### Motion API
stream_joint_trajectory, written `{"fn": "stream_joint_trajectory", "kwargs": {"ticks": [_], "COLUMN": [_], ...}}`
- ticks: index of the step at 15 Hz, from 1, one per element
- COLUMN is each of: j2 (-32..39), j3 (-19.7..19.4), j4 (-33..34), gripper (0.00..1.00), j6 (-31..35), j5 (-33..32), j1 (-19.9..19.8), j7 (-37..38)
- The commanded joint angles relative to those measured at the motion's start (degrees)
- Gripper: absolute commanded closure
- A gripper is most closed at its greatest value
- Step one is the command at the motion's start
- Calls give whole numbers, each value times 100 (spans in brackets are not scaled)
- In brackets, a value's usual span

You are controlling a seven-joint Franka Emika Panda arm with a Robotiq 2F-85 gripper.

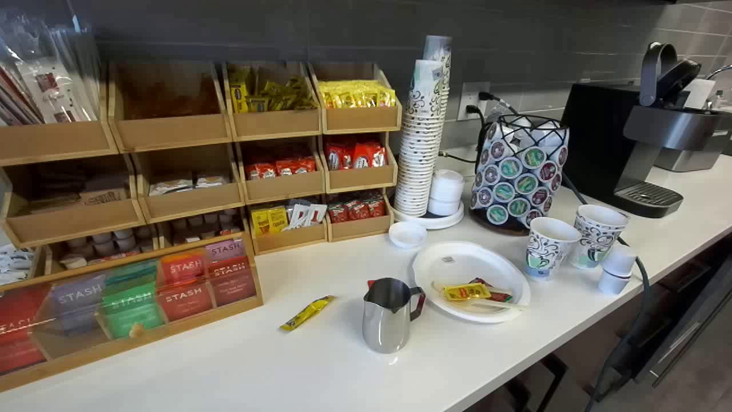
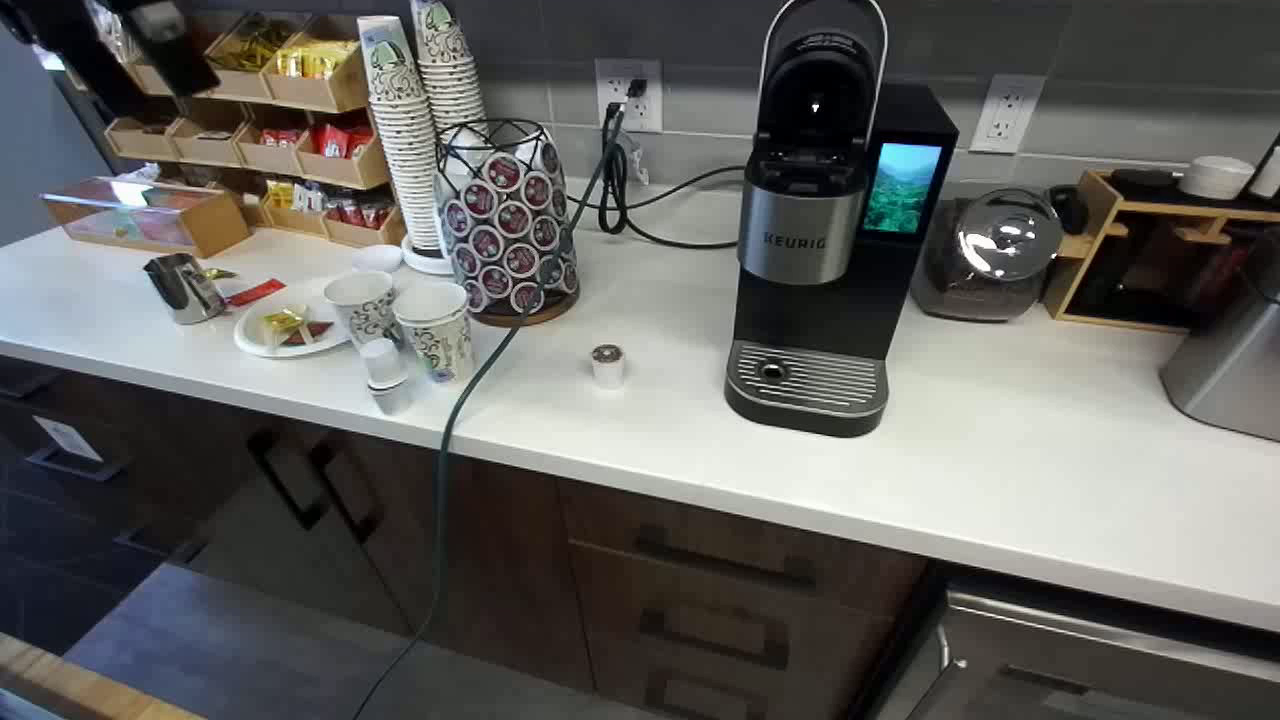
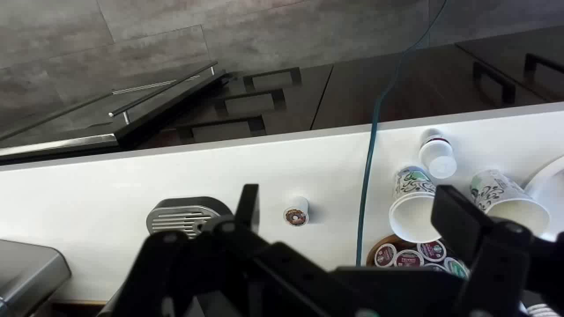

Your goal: Remove the plastic fork on the plate with sachets and put it in the styrofoam cup nearest to the plate with the sachets

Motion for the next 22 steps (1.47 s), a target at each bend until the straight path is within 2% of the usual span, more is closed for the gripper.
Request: {"fn": "stream_joint_trajectory", "kwargs": {"ticks": [1,9,11,14,16,18,20,21,22], "j2": [-8,25,154,494,898,1260,1664,1207,1347], "j3": [-65,-24,118,589,873,996,1007,1123,1146], "j4": [22,20,34,112,262,390,525,277,326], "gripper": [0,0,0,0,0,0,0,0,0], "j6": [-41,-13,240,583,829,1045,1152,1102,1119], "j5": [-58,-60,73,498,727,908,1048,888,905], "j1": [101,128,541,1298,1762,2121,2377,2159,2208], "j7": [55,75,-184,-133,-206,-468,-828,-430,-438]}}
